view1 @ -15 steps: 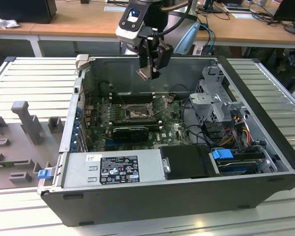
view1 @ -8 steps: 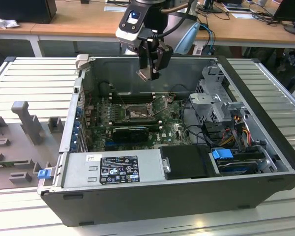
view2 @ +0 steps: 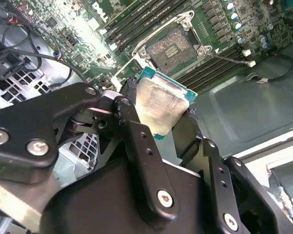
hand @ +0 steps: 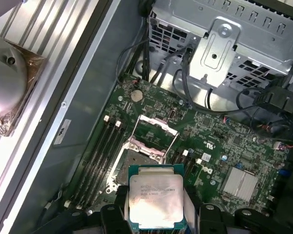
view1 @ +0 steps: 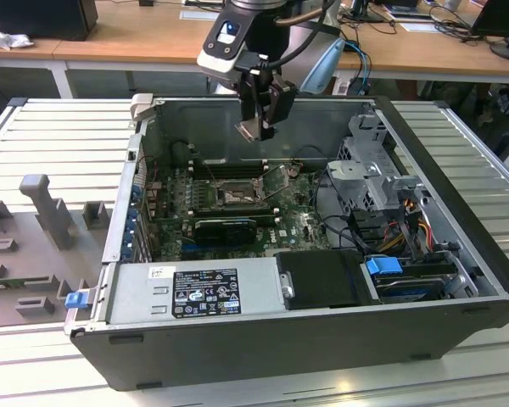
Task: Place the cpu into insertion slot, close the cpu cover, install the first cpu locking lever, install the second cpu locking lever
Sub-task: 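Place the cpu into insertion slot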
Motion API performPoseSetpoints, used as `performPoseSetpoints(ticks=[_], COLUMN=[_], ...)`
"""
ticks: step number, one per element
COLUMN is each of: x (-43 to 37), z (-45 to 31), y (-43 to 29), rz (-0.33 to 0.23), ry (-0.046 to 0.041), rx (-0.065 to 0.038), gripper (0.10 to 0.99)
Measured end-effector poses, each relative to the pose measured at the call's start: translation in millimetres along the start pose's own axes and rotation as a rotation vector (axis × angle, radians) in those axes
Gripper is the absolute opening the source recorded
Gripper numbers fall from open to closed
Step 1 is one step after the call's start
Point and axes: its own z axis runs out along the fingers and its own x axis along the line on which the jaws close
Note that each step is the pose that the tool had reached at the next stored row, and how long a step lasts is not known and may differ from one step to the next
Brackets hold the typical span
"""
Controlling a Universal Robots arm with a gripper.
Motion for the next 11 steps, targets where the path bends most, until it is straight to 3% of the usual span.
performPoseSetpoints(ticks=[9, 11], x=[0.0, -0.1], z=[2.4, 2.6], y=[-0.2, -0.2], rz=[0.231, 0.259], ry=[-0.0201, -0.0225], rx=[-0.004, -0.005], gripper=[0.533, 0.533])
